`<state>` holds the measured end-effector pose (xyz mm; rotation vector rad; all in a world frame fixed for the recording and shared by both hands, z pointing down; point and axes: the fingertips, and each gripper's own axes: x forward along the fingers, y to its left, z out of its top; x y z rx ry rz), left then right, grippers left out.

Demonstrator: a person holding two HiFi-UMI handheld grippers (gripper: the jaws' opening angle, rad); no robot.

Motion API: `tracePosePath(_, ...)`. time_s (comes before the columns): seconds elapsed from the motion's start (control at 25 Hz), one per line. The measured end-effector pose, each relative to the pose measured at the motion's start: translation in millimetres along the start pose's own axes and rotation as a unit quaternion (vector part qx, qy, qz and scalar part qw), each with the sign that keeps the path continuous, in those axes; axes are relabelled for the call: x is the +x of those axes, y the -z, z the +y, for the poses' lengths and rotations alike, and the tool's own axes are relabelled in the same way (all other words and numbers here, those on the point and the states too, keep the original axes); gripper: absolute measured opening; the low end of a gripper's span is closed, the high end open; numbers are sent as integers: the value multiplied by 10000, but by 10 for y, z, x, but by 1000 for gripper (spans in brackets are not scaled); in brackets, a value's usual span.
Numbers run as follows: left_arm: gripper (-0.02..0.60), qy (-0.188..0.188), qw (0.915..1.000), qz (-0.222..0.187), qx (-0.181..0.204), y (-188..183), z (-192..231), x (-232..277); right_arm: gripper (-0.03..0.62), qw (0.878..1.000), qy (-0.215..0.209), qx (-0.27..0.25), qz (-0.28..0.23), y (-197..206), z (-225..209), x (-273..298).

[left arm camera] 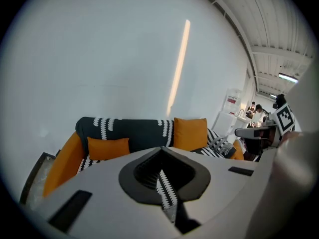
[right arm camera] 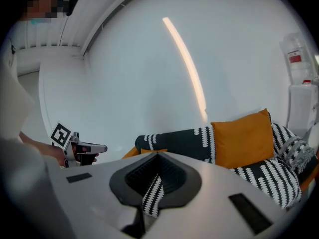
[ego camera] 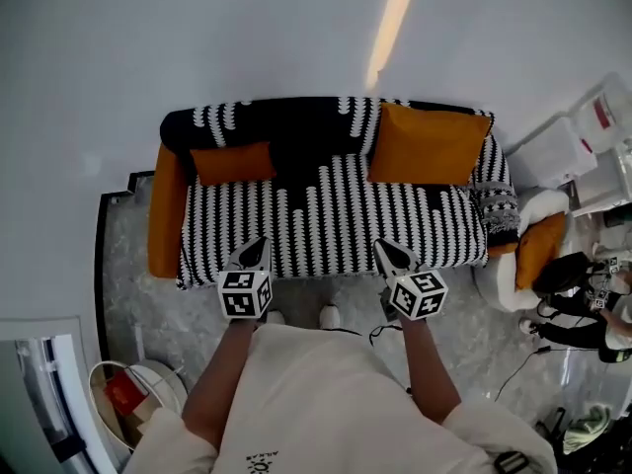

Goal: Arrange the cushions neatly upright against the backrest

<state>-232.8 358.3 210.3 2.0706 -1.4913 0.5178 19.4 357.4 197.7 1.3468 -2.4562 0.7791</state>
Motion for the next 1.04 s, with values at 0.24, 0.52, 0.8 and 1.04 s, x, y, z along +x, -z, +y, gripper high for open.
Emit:
tracePosePath(0.24, 18, -53, 10000, 5, -10, -89, 214, -198, 23, 9997, 207, -46, 151, -109, 126, -31)
tracePosePath(0.52, 18, 21, 9997, -229, -58, -214, 213, -360, 23, 9988, 436, -85, -192, -276, 228, -188)
tracePosePath(0.8, 18, 132, 9979, -625, 66, -408, 70, -515, 23, 9947, 466, -492, -772, -589, 415, -397)
tracePosePath(1.04, 18, 164, 9980, -598, 114, -379, -36, -549, 23, 9962, 490, -429, -569, -530, 406, -475)
